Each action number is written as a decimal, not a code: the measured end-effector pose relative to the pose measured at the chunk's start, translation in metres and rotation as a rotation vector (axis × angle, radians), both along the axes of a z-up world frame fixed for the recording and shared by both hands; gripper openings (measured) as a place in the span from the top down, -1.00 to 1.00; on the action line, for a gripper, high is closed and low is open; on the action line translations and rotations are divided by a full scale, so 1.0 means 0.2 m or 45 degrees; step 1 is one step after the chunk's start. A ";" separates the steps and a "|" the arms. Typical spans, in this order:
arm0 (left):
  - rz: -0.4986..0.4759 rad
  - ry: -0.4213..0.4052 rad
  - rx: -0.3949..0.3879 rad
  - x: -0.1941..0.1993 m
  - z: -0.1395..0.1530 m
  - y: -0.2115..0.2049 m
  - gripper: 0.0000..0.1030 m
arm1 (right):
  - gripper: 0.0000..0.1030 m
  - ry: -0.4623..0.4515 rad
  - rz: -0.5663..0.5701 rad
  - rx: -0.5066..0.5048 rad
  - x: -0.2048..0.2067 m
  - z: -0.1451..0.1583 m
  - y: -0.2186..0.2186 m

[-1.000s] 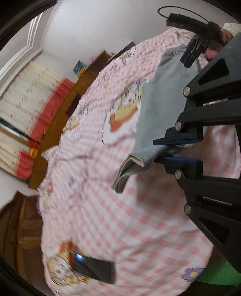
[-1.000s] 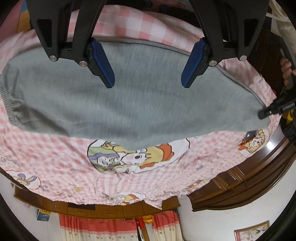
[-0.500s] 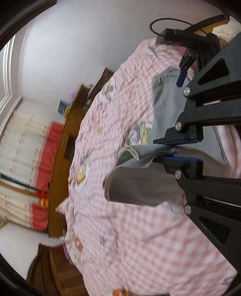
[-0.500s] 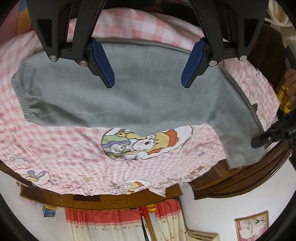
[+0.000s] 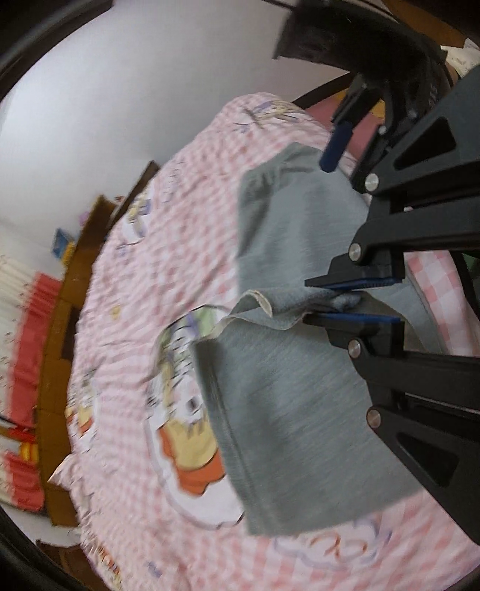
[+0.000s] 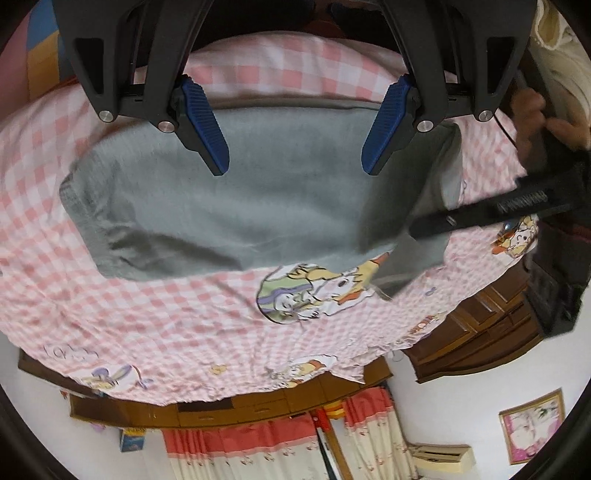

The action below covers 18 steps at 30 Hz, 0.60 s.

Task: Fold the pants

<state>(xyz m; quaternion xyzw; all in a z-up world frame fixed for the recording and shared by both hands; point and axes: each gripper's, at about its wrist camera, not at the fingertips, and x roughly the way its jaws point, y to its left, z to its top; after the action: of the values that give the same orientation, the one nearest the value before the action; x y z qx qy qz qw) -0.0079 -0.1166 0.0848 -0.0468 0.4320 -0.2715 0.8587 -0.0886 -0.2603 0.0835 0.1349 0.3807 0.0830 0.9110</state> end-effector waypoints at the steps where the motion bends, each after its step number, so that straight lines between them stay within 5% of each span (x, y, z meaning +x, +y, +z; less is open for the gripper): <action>1: -0.029 0.028 0.014 0.00 -0.05 -0.04 0.79 | -0.49 0.008 -0.006 0.005 0.00 -0.01 -0.01; 5: -0.076 0.068 0.069 0.00 -0.16 -0.11 0.72 | -0.49 0.046 -0.010 0.032 0.01 -0.05 -0.02; 10: -0.115 0.133 -0.013 -0.02 -0.19 -0.10 0.56 | -0.49 0.071 -0.004 0.032 0.02 -0.09 -0.03; 13: -0.107 0.094 0.002 -0.06 -0.15 -0.08 0.27 | -0.49 0.086 -0.009 0.038 0.03 -0.11 -0.03; 18: -0.020 0.023 0.032 -0.12 -0.09 0.06 0.21 | -0.49 0.112 0.007 0.056 0.05 -0.13 -0.01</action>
<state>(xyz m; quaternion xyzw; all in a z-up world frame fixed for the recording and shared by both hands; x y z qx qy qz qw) -0.0310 -0.1042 0.0665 -0.0351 0.4436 -0.2724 0.8531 -0.0786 -0.2629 0.0581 0.1574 0.4190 0.0878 0.8899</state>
